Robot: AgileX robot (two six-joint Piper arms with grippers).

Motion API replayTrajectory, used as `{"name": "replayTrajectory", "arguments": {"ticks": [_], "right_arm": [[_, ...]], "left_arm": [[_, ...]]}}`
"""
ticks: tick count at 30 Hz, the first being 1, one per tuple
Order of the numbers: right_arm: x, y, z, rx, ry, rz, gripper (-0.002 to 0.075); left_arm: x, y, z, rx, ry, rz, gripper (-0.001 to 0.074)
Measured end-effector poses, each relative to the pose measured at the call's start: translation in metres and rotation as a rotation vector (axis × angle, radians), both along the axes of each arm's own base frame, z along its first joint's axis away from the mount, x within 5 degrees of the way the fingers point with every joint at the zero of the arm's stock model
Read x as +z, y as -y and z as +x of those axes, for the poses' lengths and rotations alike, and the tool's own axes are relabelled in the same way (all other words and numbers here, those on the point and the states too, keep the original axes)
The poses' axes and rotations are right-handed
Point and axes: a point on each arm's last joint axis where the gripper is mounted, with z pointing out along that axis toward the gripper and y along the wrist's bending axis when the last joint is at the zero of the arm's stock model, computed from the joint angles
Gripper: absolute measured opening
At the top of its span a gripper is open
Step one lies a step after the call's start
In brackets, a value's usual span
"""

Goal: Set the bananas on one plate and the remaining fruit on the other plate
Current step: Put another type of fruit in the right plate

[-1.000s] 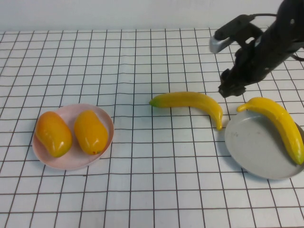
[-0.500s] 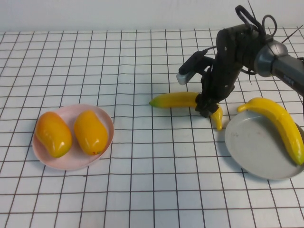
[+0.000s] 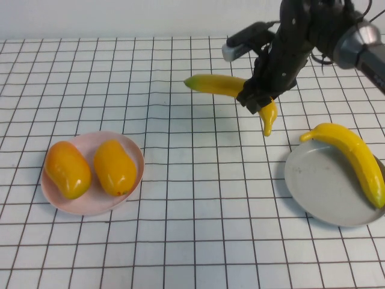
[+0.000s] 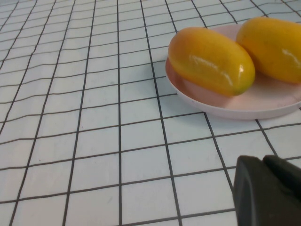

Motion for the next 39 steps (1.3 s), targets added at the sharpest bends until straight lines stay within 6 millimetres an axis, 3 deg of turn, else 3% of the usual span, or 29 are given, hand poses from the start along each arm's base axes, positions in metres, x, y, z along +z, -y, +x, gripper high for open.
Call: {"name": "replayTrajectory", "arguments": {"ticks": [4, 6, 8, 13, 18, 28, 35, 37, 39], "right_arm": [[0.048, 0.010, -0.026, -0.064, 0.039, 0.047, 0.0309], [0.058, 0.019, -0.047, -0.075, 0.014, 0.041, 0.0309], [0.054, 0.028, -0.068, -0.087, -0.041, 0.016, 0.0309], [0.018, 0.058, -0.127, -0.190, -0.122, -0.056, 0.0309], [0.007, 0.082, -0.161, -0.247, -0.064, -0.053, 0.0309], [-0.025, 0.114, -0.148, -0.343, -0.117, -0.096, 0.0309], [-0.039, 0.119, -0.142, -0.350, -0.143, -0.124, 0.0402], [-0.037, 0.119, -0.142, -0.370, -0.136, -0.118, 0.0368], [-0.030, 0.119, -0.144, -0.381, -0.113, -0.103, 0.0271]], "left_arm": [[0.000, 0.000, 0.000, 0.001, 0.000, -0.002, -0.0004], [0.000, 0.000, 0.000, 0.001, 0.000, -0.002, -0.0004], [0.000, 0.000, 0.000, 0.001, 0.000, -0.002, -0.0004], [0.000, 0.000, 0.000, 0.001, 0.000, -0.002, -0.0004], [0.000, 0.000, 0.000, 0.001, 0.000, -0.002, -0.0004], [0.000, 0.000, 0.000, 0.001, 0.000, -0.002, -0.0004], [0.000, 0.000, 0.000, 0.001, 0.000, -0.004, -0.0004], [0.000, 0.000, 0.000, 0.001, 0.000, -0.004, -0.0004], [0.000, 0.000, 0.000, 0.001, 0.000, -0.004, -0.0004]]}}
